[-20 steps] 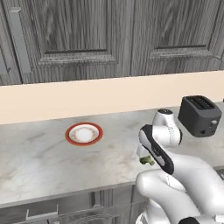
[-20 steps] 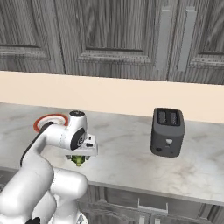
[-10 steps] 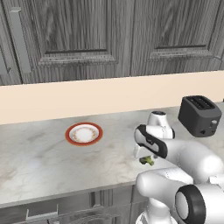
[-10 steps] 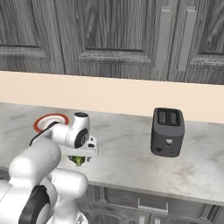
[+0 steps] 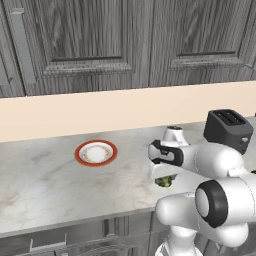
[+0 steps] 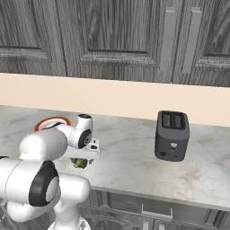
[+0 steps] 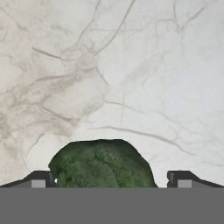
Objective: Place the lime and broccoli inside the fridge drawer. Close the drawer after placing the vegetables.
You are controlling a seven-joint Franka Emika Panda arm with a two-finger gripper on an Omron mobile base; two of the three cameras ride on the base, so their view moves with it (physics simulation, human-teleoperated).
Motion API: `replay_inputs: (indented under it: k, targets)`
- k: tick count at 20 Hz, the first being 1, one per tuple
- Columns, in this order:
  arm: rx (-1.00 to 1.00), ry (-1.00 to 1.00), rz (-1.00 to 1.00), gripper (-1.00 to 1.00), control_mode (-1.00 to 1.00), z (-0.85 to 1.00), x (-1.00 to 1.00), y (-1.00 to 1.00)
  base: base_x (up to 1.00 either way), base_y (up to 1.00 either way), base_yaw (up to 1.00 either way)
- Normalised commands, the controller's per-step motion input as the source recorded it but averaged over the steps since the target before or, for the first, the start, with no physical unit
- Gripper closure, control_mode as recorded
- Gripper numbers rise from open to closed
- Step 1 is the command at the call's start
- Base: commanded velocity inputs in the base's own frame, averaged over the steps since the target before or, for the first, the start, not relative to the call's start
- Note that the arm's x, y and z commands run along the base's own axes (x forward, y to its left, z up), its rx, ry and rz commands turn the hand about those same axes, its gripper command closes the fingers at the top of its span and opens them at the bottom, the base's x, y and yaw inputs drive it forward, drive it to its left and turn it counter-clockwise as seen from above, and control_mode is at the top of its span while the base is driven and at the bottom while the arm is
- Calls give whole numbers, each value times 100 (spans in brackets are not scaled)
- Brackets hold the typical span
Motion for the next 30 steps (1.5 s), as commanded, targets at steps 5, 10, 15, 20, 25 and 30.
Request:
replay_inputs:
  k: [5,10,15,20,25,30]
  targets:
    - [0,-6,1,-100,-100,-66,-57,15,0,0,0]
    - [0,-8,0,100,-100,-80,-82,7,0,0,0]
    - [0,-19,0,100,-100,-10,-48,7,0,0,0]
    - [-2,-33,0,100,-100,84,-67,7,0,0,0]
    - [-4,-32,0,100,-100,100,-85,0,0,0,0]
    - [0,-28,0,100,-100,100,-90,3,0,0,0]
